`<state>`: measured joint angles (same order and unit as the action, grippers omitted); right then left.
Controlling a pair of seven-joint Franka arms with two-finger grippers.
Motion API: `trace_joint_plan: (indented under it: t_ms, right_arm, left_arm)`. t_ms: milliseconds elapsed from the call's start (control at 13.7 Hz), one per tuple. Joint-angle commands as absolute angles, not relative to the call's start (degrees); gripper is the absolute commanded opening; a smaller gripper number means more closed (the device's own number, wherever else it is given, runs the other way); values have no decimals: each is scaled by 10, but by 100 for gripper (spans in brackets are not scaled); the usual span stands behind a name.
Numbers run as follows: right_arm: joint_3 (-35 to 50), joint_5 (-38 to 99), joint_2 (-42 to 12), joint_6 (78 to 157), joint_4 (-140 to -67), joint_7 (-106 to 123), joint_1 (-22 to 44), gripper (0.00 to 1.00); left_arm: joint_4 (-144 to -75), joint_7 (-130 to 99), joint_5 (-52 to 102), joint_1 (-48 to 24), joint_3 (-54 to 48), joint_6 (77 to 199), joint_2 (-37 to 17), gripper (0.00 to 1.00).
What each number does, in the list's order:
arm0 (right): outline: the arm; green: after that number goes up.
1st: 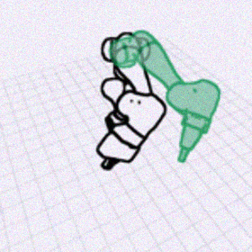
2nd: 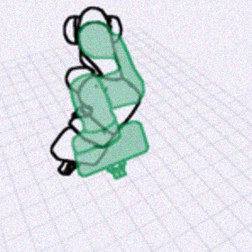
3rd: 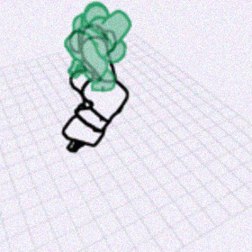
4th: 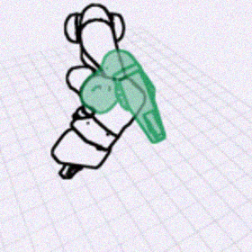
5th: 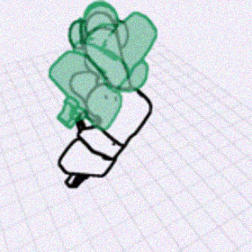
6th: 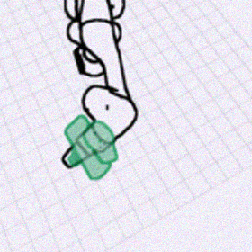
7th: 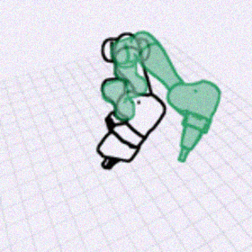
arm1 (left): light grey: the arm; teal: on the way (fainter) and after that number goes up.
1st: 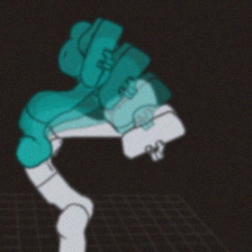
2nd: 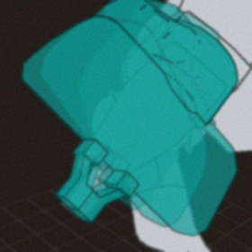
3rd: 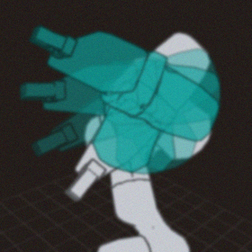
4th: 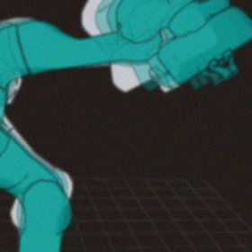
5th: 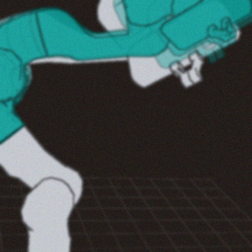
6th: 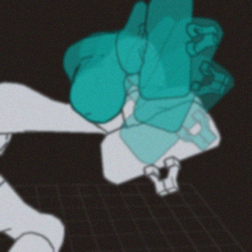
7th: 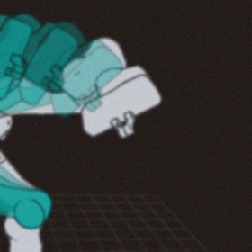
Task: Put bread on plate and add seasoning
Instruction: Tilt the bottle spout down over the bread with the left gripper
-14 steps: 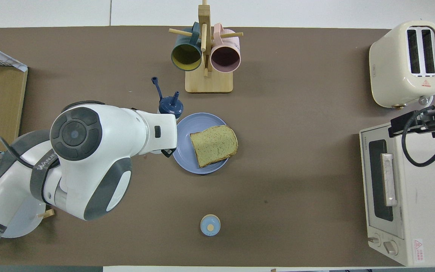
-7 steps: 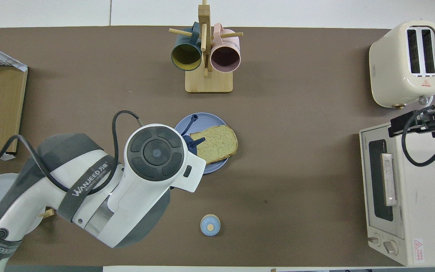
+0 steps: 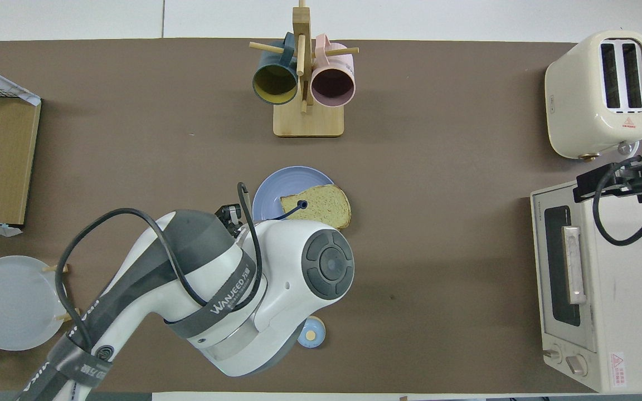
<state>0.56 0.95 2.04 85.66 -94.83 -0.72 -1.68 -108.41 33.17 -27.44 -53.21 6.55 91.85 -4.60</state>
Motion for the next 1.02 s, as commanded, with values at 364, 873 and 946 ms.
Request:
trace_joint_plan:
  t_ms: [364, 873, 946]
  right_arm:
    - [9, 12, 20, 851, -944, 4, -23, 100]
    - [9, 11, 20, 851, -944, 3, -23, 100]
    - [9, 11, 20, 851, -944, 4, -23, 100]
  left_arm:
    - [-1066, 337, -397, -591, 71, 846, -151, 0]
    - [-1065, 338, -559, -520, 75, 850, -175, 0]
    - [-1065, 338, -567, -515, 75, 852, -175, 0]
